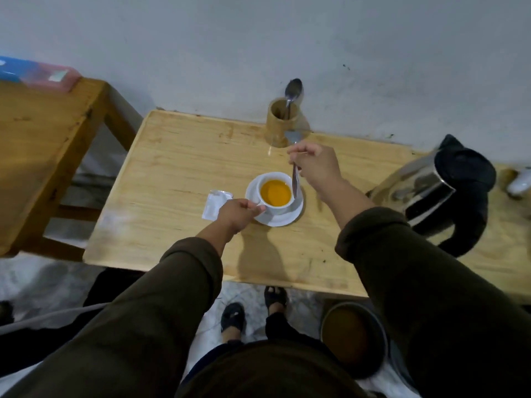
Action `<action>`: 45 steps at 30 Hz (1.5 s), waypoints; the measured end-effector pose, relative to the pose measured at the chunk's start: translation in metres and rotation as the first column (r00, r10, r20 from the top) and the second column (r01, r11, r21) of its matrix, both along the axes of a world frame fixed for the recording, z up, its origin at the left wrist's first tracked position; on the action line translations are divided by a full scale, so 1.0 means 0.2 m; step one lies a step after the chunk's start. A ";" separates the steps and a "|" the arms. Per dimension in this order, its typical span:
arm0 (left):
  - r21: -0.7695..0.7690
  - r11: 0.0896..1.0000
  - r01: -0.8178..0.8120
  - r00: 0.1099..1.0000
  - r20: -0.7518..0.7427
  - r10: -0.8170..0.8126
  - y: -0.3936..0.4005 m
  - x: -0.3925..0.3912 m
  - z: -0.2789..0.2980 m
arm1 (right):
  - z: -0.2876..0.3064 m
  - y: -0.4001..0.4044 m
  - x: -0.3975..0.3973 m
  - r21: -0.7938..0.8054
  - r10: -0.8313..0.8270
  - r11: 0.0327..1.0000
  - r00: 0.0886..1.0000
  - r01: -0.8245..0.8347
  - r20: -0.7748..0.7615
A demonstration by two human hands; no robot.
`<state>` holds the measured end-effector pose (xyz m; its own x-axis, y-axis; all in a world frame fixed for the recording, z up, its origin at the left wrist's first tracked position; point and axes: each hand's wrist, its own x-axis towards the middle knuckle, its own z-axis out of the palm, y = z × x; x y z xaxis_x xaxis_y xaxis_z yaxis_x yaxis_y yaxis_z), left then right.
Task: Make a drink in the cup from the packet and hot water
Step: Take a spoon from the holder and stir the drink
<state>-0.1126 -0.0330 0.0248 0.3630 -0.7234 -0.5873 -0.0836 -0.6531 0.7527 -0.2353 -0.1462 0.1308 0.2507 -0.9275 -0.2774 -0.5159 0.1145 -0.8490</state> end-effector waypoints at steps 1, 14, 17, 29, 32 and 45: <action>-0.005 1.000 -0.013 1.000 0.000 0.013 0.00 -0.01 -0.01 | -0.01 0.04 -0.01 0.061 -0.024 0.998 0.998 0.021 0.050; 0.038 0.999 -0.007 0.999 -0.042 0.008 -0.01 -0.01 0.03 | -0.06 0.21 -0.08 -0.068 0.034 0.997 0.999 -0.033 0.016; 0.038 0.999 -0.002 0.999 -0.037 0.003 -0.01 0.00 0.02 | -0.07 0.22 -0.09 -0.141 0.048 0.988 0.996 -0.058 -0.075; 0.035 0.999 0.003 1.000 -0.022 -0.002 -0.01 0.00 0.02 | -0.11 0.24 -0.10 -0.348 0.027 0.933 0.983 -0.090 -0.183; 0.042 0.999 -0.003 0.999 -0.032 0.004 -0.02 0.00 0.01 | -0.14 0.24 -0.11 -0.403 0.045 0.904 0.969 -0.143 -0.244; 0.050 0.997 -0.051 0.997 -0.054 0.053 -0.01 0.00 -0.02 | -0.21 0.23 -0.13 -0.255 0.205 0.929 0.947 -0.269 -0.249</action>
<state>-0.1125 -0.0353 0.0214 0.3656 -0.6742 -0.6417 -0.0079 -0.6916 0.7222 -0.2621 -0.0994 0.0886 0.4369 -0.8955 -0.0848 -0.6707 -0.2615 -0.6941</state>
